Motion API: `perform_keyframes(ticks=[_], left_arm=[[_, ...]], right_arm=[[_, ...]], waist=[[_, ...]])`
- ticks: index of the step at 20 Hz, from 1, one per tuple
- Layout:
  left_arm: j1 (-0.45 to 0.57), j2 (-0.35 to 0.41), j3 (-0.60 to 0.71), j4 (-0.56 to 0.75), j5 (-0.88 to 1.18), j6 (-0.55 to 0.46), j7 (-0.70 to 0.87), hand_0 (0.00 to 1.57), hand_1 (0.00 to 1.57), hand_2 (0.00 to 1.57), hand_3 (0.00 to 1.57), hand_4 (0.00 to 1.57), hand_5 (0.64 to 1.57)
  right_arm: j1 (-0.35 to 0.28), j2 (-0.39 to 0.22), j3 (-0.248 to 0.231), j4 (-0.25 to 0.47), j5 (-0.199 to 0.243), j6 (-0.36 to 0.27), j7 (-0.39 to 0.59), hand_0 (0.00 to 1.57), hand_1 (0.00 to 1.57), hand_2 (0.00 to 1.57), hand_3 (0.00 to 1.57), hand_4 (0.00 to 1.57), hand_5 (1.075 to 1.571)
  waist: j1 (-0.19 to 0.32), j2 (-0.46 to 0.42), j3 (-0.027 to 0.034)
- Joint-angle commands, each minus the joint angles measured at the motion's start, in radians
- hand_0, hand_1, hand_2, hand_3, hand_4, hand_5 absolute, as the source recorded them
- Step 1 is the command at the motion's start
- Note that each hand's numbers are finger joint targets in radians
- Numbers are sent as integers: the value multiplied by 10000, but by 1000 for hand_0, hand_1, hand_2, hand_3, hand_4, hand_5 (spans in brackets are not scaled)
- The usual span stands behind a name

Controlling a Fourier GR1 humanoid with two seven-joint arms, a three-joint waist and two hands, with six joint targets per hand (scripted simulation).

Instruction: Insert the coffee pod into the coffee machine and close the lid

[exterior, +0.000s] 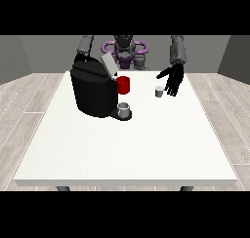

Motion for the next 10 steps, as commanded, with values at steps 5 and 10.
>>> perform_keyframes(ticks=[5, 10], left_arm=[[-700, -550, -185, 1534, -1381, 1293, -906, 946, 946, 967, 665, 0, 1571], [-1358, -614, -711, 1529, -2424, 1831, -798, 1071, 1071, 1132, 931, 465, 1571]], right_arm=[[-417, -2, -3, 635, 25, 151, 317, 0, 0, 0, 0, 0, 1571], [-802, 126, -98, 1533, 460, -420, -104, 0, 0, 0, 0, 0, 1571]], waist=[[192, -235, -1], [264, 80, 1]])
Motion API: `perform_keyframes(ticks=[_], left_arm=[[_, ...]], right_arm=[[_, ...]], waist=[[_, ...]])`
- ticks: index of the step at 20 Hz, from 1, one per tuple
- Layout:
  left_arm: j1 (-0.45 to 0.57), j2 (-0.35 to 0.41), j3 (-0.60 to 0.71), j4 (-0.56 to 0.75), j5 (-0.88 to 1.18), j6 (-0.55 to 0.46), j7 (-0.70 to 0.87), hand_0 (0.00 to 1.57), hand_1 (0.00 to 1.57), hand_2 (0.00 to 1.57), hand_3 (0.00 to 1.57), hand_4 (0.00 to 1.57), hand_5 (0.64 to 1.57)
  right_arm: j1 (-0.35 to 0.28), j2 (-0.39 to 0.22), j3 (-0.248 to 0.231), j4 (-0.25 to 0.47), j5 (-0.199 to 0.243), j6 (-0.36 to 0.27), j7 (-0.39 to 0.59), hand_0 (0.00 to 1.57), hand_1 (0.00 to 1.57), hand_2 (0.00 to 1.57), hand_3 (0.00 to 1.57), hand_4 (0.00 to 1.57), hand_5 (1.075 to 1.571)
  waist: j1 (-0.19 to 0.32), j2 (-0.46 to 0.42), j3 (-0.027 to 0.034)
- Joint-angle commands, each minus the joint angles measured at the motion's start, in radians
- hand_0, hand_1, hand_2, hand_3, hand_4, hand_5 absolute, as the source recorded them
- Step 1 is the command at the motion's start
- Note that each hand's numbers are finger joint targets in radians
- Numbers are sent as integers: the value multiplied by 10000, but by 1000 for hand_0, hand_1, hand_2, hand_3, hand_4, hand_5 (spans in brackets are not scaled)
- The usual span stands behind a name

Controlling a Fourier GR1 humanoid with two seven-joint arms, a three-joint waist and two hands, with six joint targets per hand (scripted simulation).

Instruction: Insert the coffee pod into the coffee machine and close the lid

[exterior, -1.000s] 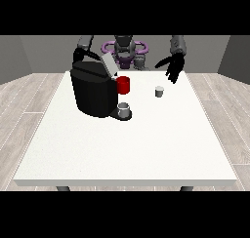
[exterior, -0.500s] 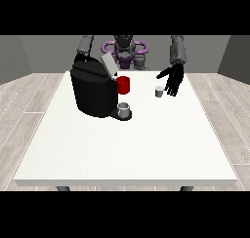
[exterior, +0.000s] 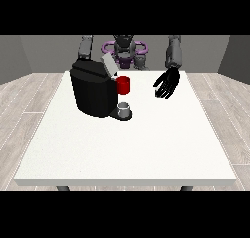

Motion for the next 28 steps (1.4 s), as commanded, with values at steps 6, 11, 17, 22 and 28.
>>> perform_keyframes(ticks=[6, 11, 17, 22, 28], left_arm=[[-244, 177, -786, 1265, -1806, 412, -86, 826, 826, 998, 857, 340, 1571], [-406, 254, -962, 1889, -2307, -44, -251, 748, 748, 941, 809, 373, 1571], [-789, 9, -686, 2522, -2527, -15, -669, 909, 909, 1050, 956, 411, 1571], [-1011, -607, -850, 1912, -2532, -708, -481, 1277, 1277, 1311, 1244, 496, 1571], [-1609, -482, 94, 2072, -1591, -1499, -1039, 1447, 1447, 1431, 1354, 530, 1571]], right_arm=[[311, 238, 371, 262, -256, 229, -432, 0, 0, 0, 0, 0, 1571], [515, 237, 356, 699, -355, 113, -867, 0, 0, 0, 0, 0, 1571], [-21, -195, 74, 877, 196, -248, 108, 0, 0, 0, 0, 0, 1571], [246, -92, -305, 1931, 140, -524, -395, 0, 0, 0, 0, 0, 1571], [355, -283, -342, 1910, 53, -340, -752, 0, 0, 0, 0, 0, 1571]], waist=[[-397, -169, 2], [-283, -229, 2], [-114, -441, -2], [424, -1171, 6], [210, -1199, 4]])
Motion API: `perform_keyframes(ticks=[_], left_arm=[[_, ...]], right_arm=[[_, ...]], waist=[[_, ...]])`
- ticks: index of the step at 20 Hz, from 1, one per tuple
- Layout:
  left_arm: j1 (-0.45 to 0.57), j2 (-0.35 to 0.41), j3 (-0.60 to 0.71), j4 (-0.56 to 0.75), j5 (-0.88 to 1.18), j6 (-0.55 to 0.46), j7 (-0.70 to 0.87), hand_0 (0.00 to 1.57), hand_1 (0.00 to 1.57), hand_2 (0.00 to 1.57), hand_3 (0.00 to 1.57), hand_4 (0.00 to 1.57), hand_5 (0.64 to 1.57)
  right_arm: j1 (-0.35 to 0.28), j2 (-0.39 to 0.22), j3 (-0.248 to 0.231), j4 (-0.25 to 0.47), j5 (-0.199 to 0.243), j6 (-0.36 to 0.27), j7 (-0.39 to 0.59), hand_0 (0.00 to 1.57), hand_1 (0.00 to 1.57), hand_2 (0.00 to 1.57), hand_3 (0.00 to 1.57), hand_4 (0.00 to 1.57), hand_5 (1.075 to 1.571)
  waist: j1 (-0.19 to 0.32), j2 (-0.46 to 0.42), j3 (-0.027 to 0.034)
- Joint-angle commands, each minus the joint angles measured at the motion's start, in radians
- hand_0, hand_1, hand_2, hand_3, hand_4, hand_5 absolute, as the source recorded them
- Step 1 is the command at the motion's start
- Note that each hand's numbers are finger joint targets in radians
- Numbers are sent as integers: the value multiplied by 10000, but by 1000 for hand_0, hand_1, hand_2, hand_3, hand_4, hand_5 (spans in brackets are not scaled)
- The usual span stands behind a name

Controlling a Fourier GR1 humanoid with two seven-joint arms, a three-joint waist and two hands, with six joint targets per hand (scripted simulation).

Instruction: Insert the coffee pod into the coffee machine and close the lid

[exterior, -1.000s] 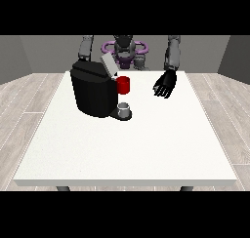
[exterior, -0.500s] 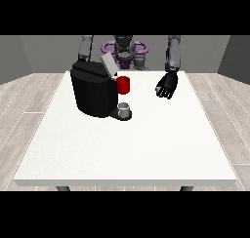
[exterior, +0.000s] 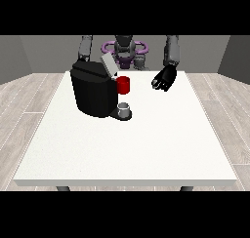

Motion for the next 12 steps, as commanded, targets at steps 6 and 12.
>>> perform_keyframes(ticks=[6, 12], left_arm=[[-1301, -353, 197, -569, 348, -2177, 1001, 1402, 1402, 1390, 1329, 542, 1571], [-1939, -47, 546, -821, 413, -2870, 1004, 1403, 1403, 1396, 1341, 598, 1571]], right_arm=[[182, -192, -15, 655, 7, 368, -75, 0, 0, 0, 0, 0, 1571], [-172, -147, -201, 403, -217, 389, 109, 0, 0, 0, 0, 0, 1571]], waist=[[-14, -1022, 3], [-144, -916, 1]])
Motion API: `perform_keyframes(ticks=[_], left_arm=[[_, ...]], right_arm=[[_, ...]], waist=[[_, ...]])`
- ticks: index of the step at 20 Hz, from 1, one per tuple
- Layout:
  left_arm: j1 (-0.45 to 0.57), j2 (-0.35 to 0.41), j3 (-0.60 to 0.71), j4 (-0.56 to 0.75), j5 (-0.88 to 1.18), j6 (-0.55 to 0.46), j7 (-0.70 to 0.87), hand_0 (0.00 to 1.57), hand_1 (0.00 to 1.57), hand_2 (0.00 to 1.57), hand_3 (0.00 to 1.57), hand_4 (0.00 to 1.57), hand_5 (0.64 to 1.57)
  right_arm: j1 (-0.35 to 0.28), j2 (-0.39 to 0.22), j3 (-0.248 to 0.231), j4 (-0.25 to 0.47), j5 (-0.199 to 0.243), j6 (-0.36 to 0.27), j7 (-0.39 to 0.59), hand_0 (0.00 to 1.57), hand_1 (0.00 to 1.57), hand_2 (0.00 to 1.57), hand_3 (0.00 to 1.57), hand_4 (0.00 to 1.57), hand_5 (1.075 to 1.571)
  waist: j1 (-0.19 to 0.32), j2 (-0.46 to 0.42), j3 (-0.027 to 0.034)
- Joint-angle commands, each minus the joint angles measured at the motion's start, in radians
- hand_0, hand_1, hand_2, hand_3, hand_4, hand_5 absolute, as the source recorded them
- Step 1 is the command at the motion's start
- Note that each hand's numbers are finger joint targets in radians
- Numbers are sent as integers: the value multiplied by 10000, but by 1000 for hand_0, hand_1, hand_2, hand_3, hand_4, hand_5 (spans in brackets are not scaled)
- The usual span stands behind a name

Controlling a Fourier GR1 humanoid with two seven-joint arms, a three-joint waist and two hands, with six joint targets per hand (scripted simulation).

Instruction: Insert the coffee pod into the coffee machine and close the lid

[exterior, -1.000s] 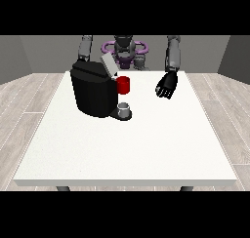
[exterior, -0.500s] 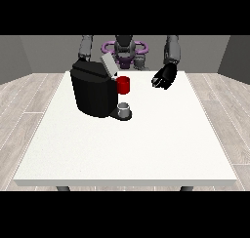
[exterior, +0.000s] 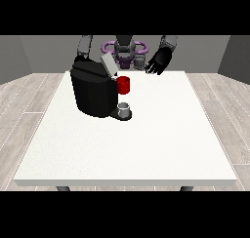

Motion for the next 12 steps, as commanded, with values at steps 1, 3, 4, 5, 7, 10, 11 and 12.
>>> perform_keyframes(ticks=[1, 3, 4, 5, 7, 10, 11, 12], left_arm=[[-422, -519, -3, -224, 4, -440, 752, 1403, 1403, 1396, 1341, 598, 1571], [-829, 88, 370, -79, -89, -239, 429, 1403, 1403, 1396, 1341, 598, 1571], [-1085, 128, 317, -208, -15, -464, 340, 1331, 1331, 1351, 1323, 592, 1571], [-1104, -457, 129, -463, 40, -723, 716, 1340, 1340, 1372, 1351, 562, 1571], [-1515, 455, 1276, 342, 484, -304, 453, 1380, 1380, 1397, 1375, 522, 1571], [-2417, 142, 1298, 68, 734, -1273, 1374, 1221, 1221, 1266, 1292, 509, 1571], [-2724, 898, 1807, 559, 850, -1235, 1165, 1235, 1235, 1265, 1266, 502, 1571], [-2624, 238, 1479, 90, 762, -1076, 1401, 1202, 1202, 1240, 1256, 491, 1571]], right_arm=[[24, 429, 164, -81, -65, -110, 37, 0, 0, 0, 0, 0, 1571], [-246, 193, 35, -233, -123, 24, -420, 0, 0, 0, 0, 0, 1571], [-20, 178, 92, -273, -251, 287, -657, 0, 0, 0, 0, 0, 1571], [-297, -164, -288, 106, -327, 304, -505, 0, 0, 0, 0, 0, 1571], [-472, 165, 401, -1145, -76, 332, 343, 0, 0, 0, 0, 0, 1571], [-549, -448, -309, -433, -375, 551, -220, 0, 0, 0, 0, 0, 1571], [-410, 122, 270, -1172, -186, 348, -107, 0, 0, 0, 0, 0, 1571], [-453, -158, -344, -544, -484, 338, -568, 0, 0, 0, 0, 0, 1571]], waist=[[-119, -330, -1], [-331, 358, -1], [-510, 137, 0], [-193, 22, 1], [-1204, 385, -8], [-886, 334, 1], [-1599, 582, -4], [-995, 587, 1]])
